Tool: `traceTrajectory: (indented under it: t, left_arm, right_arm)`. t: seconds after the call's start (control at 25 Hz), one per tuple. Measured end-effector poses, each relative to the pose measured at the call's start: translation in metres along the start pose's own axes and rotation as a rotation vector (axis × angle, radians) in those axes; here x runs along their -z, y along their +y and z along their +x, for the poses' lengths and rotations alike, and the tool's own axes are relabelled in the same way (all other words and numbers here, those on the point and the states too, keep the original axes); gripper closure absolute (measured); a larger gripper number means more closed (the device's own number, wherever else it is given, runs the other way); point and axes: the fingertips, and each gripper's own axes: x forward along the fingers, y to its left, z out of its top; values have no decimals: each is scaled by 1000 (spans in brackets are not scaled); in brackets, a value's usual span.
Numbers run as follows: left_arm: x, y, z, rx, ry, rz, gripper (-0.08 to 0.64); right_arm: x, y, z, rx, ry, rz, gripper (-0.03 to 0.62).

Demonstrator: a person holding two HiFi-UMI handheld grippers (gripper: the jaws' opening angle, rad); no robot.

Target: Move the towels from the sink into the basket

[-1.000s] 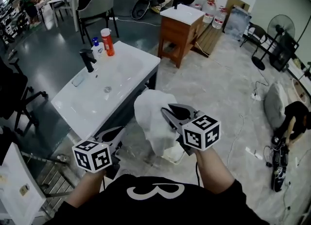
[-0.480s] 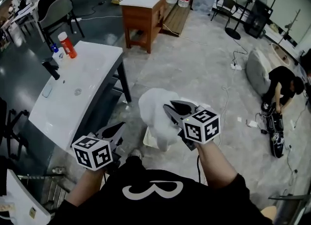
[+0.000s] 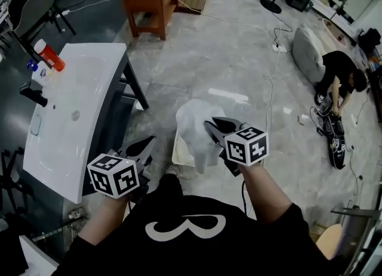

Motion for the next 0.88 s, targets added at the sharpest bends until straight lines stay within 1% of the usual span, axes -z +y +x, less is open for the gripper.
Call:
traceTrajectory:
  t: [0.28, 0.4, 0.56, 0.72, 0.88]
  left_arm:
    - [-16, 49, 48, 51, 93, -8, 555]
    - [-15, 74, 70, 70, 132, -19, 554]
    - [-1, 105, 99, 83, 196, -36, 555]
    - [19, 126, 123, 67, 246, -40, 555]
    - [47, 146, 146, 41, 276, -77, 555]
  right_arm:
    - [30, -32, 48, 70, 81, 102, 528]
    - [43, -44, 75, 97, 110, 139, 527]
    - [75, -61, 107, 136, 160, 200, 527]
    - [112, -82, 127, 163, 197, 269, 528]
    - [155, -97, 155, 188, 264, 285, 528]
